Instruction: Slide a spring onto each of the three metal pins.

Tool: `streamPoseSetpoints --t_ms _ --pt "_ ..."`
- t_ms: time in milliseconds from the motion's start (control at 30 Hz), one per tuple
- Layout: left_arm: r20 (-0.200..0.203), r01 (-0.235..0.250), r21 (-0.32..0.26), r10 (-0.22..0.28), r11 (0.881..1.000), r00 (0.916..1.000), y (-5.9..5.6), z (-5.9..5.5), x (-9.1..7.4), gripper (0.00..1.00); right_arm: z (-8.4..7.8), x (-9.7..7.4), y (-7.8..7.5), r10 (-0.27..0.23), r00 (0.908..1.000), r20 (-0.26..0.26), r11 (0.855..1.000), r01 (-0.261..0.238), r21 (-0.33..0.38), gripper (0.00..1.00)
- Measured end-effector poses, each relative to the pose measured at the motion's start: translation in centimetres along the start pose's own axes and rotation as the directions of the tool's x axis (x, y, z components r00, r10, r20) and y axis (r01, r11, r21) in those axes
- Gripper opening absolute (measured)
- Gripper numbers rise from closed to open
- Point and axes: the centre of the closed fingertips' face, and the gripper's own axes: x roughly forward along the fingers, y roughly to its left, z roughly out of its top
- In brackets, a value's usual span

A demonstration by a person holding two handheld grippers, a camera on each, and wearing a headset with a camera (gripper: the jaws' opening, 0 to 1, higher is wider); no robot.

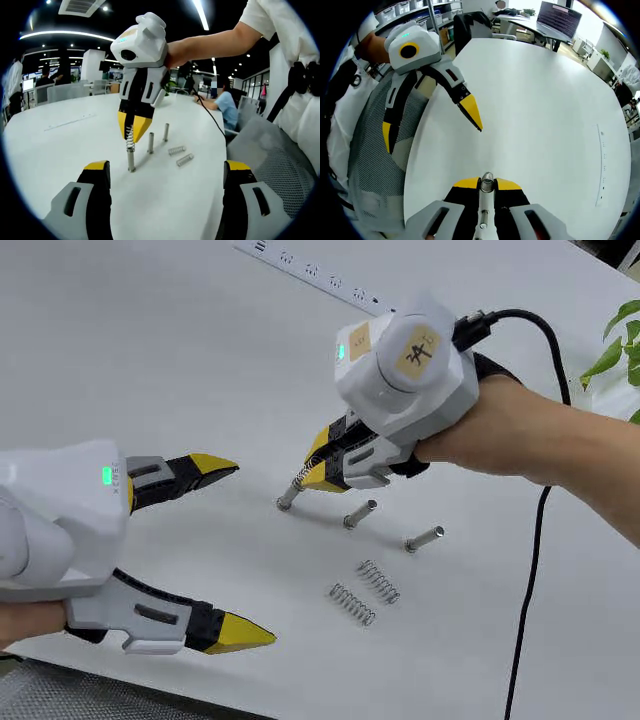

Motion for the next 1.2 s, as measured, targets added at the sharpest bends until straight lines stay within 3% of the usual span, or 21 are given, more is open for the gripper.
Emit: streamPoseSetpoints --t_ms 1200 --pt "0.001 0.007 -0.017 -0.007 1.000 1.0000 0.1 -0.4 0.2 0.92 -1.0 2.9 -0.2 0.025 0.9991 -0.034 0.999 -0.026 -0.023 0.06"
